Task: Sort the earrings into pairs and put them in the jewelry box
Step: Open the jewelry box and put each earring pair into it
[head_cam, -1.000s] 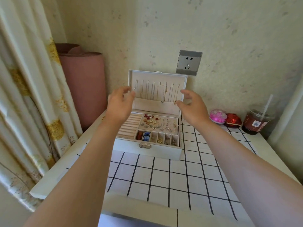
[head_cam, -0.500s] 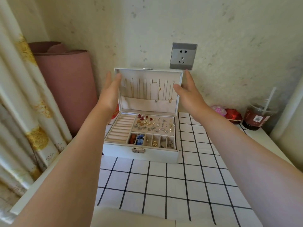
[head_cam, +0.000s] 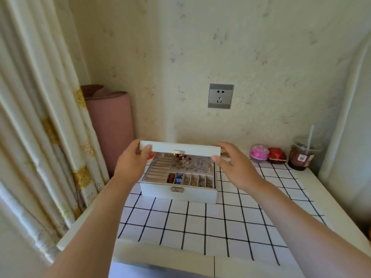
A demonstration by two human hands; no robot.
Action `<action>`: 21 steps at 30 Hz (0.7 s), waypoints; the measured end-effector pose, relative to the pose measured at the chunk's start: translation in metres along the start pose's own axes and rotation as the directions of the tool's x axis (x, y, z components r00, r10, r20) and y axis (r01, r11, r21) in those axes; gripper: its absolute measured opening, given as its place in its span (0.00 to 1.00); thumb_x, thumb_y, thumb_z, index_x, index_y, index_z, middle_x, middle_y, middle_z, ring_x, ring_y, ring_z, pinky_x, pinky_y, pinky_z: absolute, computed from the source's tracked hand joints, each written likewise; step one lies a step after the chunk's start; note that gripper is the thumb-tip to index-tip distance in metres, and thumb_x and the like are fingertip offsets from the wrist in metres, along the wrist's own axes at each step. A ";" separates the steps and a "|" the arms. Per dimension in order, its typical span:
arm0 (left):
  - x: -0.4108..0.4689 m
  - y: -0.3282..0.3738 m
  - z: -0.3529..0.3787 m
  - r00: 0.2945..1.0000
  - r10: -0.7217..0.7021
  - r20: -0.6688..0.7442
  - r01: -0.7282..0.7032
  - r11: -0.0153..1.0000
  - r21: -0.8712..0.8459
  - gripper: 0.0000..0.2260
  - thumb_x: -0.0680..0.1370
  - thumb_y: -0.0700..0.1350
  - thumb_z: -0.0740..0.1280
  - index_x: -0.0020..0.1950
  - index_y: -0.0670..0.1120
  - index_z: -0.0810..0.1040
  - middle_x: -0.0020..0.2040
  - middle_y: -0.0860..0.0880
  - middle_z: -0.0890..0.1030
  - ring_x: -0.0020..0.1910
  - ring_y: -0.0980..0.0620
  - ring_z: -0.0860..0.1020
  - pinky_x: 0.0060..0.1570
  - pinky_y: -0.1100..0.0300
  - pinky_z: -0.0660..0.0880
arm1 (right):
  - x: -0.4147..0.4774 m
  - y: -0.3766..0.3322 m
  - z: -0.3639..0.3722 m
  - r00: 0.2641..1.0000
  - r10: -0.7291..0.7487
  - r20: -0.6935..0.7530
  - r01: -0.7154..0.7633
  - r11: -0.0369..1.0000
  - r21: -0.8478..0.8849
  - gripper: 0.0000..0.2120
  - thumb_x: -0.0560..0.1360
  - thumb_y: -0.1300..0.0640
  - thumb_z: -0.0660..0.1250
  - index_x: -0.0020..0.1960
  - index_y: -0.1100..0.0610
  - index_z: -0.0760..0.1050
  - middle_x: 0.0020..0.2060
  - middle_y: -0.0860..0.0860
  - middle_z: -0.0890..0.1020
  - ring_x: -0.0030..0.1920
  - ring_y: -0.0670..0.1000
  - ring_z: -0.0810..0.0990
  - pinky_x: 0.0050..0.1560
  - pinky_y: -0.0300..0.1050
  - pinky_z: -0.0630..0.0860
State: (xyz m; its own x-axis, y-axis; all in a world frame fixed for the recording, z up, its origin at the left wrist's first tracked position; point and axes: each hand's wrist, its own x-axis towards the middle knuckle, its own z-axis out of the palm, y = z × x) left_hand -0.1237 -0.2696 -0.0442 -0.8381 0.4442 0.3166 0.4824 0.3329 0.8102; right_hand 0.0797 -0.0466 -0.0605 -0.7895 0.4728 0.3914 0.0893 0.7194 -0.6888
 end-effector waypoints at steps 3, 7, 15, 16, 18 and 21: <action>-0.012 -0.009 -0.009 0.999 -0.007 0.051 0.003 0.996 0.087 0.16 0.80 0.53 0.64 0.68 0.53 0.73 0.55 0.55 0.78 0.55 0.53 0.76 0.53 0.57 0.72 | -0.017 -0.003 0.004 1.000 -0.011 0.020 0.013 0.996 -0.087 0.20 0.79 0.47 0.68 0.69 0.44 0.69 0.64 0.41 0.72 0.58 0.43 0.77 0.55 0.45 0.76; -0.025 -0.024 -0.020 0.987 0.021 0.158 -0.050 0.982 0.181 0.18 0.79 0.50 0.68 0.68 0.51 0.74 0.56 0.54 0.78 0.54 0.56 0.74 0.55 0.61 0.69 | -0.030 -0.001 0.004 0.994 -0.041 0.106 0.066 0.968 -0.241 0.21 0.75 0.47 0.72 0.65 0.44 0.70 0.62 0.39 0.69 0.54 0.44 0.76 0.52 0.45 0.76; -0.040 -0.054 -0.012 0.933 0.279 0.227 -0.344 0.878 0.333 0.28 0.78 0.53 0.68 0.77 0.54 0.63 0.77 0.54 0.61 0.76 0.53 0.61 0.73 0.55 0.61 | -0.035 0.003 0.019 0.971 -0.130 0.201 0.207 0.878 -0.432 0.33 0.76 0.46 0.68 0.78 0.45 0.61 0.75 0.47 0.64 0.75 0.51 0.62 0.74 0.51 0.61; -0.042 -0.054 -0.010 0.910 0.328 0.254 -0.404 0.840 0.363 0.30 0.78 0.58 0.65 0.78 0.56 0.61 0.79 0.55 0.59 0.77 0.54 0.58 0.75 0.53 0.59 | -0.036 0.001 0.022 0.963 -0.125 0.237 0.225 0.860 -0.457 0.34 0.78 0.45 0.66 0.80 0.44 0.57 0.79 0.47 0.58 0.78 0.50 0.55 0.77 0.50 0.55; -0.047 -0.055 -0.005 0.878 0.334 0.344 -0.457 0.800 0.389 0.33 0.75 0.66 0.56 0.79 0.60 0.55 0.80 0.57 0.52 0.78 0.57 0.50 0.76 0.55 0.53 | -0.038 0.001 0.029 0.946 -0.111 0.305 0.256 0.831 -0.494 0.35 0.79 0.42 0.62 0.81 0.42 0.50 0.81 0.46 0.49 0.81 0.49 0.45 0.79 0.50 0.49; -0.051 -0.058 0.000 0.861 0.294 0.415 -0.470 0.773 0.427 0.32 0.76 0.67 0.54 0.78 0.63 0.49 0.79 0.60 0.44 0.78 0.61 0.39 0.75 0.59 0.43 | -0.040 0.004 0.038 0.946 -0.102 0.307 0.252 0.827 -0.503 0.36 0.80 0.42 0.62 0.81 0.41 0.47 0.81 0.46 0.45 0.80 0.47 0.40 0.80 0.49 0.47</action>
State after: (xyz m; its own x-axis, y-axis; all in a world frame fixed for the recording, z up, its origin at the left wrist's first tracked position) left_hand -0.1086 -0.3111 -0.1071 -0.4742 0.8255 0.3061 0.8750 0.4037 0.2671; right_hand 0.0888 -0.0819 -0.1020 -0.9424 0.2181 0.2534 0.1804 0.9699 -0.1638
